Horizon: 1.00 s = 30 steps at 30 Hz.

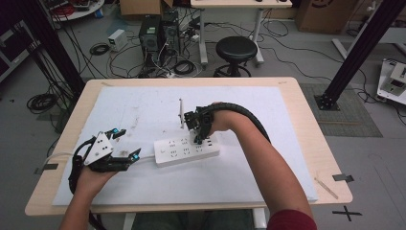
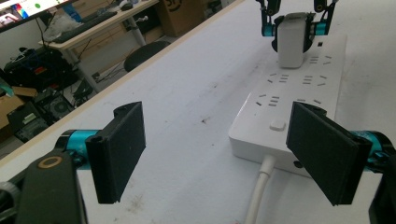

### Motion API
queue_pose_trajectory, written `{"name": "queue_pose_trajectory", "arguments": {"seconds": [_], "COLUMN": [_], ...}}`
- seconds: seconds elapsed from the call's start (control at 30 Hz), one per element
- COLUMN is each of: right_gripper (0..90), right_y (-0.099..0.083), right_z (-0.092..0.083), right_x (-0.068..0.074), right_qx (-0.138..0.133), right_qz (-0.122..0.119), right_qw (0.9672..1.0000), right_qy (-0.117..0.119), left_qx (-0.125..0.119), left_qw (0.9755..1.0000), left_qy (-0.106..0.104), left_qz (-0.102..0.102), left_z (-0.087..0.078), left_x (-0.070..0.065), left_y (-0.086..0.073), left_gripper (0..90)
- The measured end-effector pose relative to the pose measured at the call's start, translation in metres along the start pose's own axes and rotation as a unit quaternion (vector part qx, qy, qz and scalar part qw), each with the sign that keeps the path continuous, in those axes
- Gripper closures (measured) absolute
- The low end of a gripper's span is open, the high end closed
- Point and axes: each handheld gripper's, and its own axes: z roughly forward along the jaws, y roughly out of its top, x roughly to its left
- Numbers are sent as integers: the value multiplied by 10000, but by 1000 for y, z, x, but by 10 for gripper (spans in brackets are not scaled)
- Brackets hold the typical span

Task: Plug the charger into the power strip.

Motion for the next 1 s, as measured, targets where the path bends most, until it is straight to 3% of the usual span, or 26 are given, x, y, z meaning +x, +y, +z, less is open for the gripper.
{"name": "queue_pose_trajectory", "arguments": {"seconds": [0.33,0.43,0.53,0.6,0.63,0.73,0.77,0.8,0.83,0.87,1.0], "right_gripper": [638,635,623,492,488,447,447,403,403,368,301], "right_y": [4,1,0,-2,-4,-10,-10,-18,-18,-24,-37], "right_z": [3,4,2,1,-1,-13,-13,-22,-22,-27,-31], "right_x": [2,0,1,3,3,10,10,17,17,22,33], "right_qx": [126,-55,-56,-290,-473,-1002,-1002,-1438,-1438,-1704,-2219], "right_qz": [69,15,144,155,268,439,439,625,625,752,1152], "right_qw": [9999,10000,9999,9993,9982,9933,9933,9864,9864,9810,9660], "right_qy": [-21,-45,-36,-169,-238,-386,-386,-499,-499,-536,-654], "left_qx": [-18,-21,6,18,44,11,11,11,11,21,-53], "left_qw": [10000,10000,9999,9999,9999,9999,9999,9999,9999,9998,9998], "left_qy": [-44,-71,-95,-92,-95,-91,-91,-123,-123,-148,-167], "left_qz": [65,52,73,96,116,72,72,104,104,137,107], "left_z": [5,5,5,4,3,4,4,4,4,3,1], "left_x": [-8,-10,-10,-8,-6,-3,-3,0,0,1,3], "left_y": [5,5,6,7,7,9,9,12,12,14,16], "left_gripper": [197,196,196,196,197,197,197,197,197,196,196]}}
